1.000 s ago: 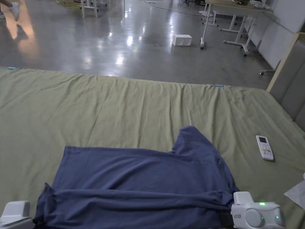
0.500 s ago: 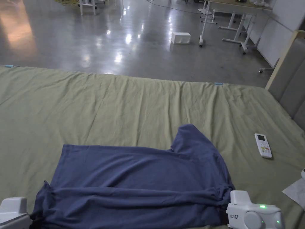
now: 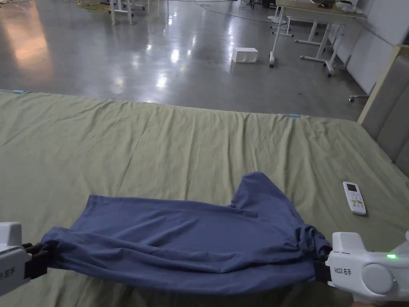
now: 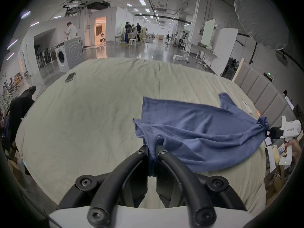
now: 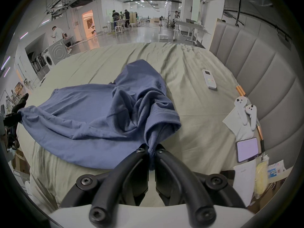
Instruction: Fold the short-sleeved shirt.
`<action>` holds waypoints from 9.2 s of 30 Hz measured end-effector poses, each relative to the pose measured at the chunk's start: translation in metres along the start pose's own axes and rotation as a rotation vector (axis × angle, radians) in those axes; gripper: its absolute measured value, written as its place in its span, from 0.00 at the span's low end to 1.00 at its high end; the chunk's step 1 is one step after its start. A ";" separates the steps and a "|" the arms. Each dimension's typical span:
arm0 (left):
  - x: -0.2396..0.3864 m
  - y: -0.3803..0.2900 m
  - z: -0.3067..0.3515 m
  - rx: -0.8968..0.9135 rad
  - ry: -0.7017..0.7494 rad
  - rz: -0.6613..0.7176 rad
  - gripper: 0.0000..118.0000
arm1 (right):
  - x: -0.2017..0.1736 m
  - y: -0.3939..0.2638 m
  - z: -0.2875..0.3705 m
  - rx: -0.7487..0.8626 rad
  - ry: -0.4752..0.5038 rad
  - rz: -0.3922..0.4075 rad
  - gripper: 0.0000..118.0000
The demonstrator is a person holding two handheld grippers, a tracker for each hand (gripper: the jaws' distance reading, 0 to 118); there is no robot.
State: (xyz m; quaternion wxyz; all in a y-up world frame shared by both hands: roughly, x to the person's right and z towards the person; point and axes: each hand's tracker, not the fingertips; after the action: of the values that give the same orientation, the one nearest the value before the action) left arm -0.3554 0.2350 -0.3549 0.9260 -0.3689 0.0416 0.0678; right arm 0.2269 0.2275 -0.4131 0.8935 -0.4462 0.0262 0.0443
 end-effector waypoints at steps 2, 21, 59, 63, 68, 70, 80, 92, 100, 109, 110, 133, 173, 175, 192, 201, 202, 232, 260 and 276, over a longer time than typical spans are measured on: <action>-0.004 0.004 0.010 0.014 0.004 -0.006 0.07 | 0.000 0.002 0.015 -0.007 0.001 0.006 0.05; -0.033 -0.115 0.030 -0.163 -0.004 -0.012 0.07 | 0.003 -0.127 0.029 -0.208 0.056 -0.033 0.05; 0.105 -0.025 0.056 0.556 0.105 -0.122 0.09 | -0.125 -0.039 0.089 0.850 -0.146 -0.018 0.06; 0.107 -0.022 0.057 0.566 0.094 -0.119 0.00 | -0.129 -0.036 0.090 0.882 -0.150 -0.012 0.00; 0.093 -0.021 0.047 0.521 0.085 -0.113 0.00 | -0.129 -0.032 0.087 0.882 -0.157 -0.011 0.00; 0.081 -0.021 0.038 0.481 0.077 -0.112 0.00 | -0.127 -0.031 0.084 0.867 -0.157 -0.009 0.00; 0.001 0.008 -0.070 0.082 0.044 -0.026 0.00 | -0.113 -0.028 0.055 0.744 -0.169 -0.003 0.00; -0.013 0.054 -0.196 -0.211 -0.010 0.027 0.62 | -0.092 -0.036 0.014 0.581 -0.207 -0.008 0.00; 0.004 0.043 -0.242 -0.313 0.085 -0.085 0.61 | -0.079 -0.045 -0.002 0.501 -0.230 -0.024 0.00; 0.035 0.035 -0.228 -0.273 0.042 -0.242 0.06 | -0.055 -0.032 -0.026 0.388 -0.210 -0.065 0.01; 0.034 0.036 -0.227 -0.273 0.045 -0.240 0.06 | -0.049 -0.026 -0.032 0.357 -0.208 -0.066 0.08; 0.027 0.029 -0.177 -0.175 0.037 -0.132 0.05 | 0.012 0.073 -0.197 -0.189 -0.042 -0.032 0.20; -0.032 -0.078 0.032 -0.097 -0.102 -0.091 0.05 | 0.012 -0.079 0.071 -0.067 0.078 0.067 0.00; -0.036 -0.096 0.032 -0.150 -0.110 -0.077 0.05 | 0.011 -0.097 0.065 -0.116 0.071 0.075 0.01; -0.027 -0.152 -0.012 -0.354 -0.038 -0.119 0.09 | -0.005 -0.163 -0.009 -0.246 -0.005 0.054 0.05; -0.012 -0.101 0.009 -0.113 -0.033 -0.026 0.59 | -0.016 -0.098 0.057 -0.008 -0.172 0.110 0.84; -0.006 -0.093 0.009 -0.075 -0.029 -0.033 0.59 | -0.019 -0.090 0.063 0.039 -0.183 0.090 0.84; 0.075 -0.003 0.045 0.479 0.041 -0.056 0.00 | -0.122 -0.013 0.087 0.916 -0.192 -0.035 0.00; -0.149 -0.127 -0.053 -0.264 -0.688 0.606 0.87 | -0.152 -0.019 0.052 0.739 -0.170 0.110 0.00; -0.120 -0.142 -0.090 -0.336 -0.712 0.476 0.30 | -0.161 -0.024 0.046 0.702 -0.152 0.107 0.00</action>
State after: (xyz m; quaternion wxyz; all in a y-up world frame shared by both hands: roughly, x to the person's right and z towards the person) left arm -0.4546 0.0599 -0.3087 0.7685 -0.4480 -0.2074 0.4069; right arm 0.0700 0.2405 -0.3525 0.9880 -0.1060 -0.0034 0.1122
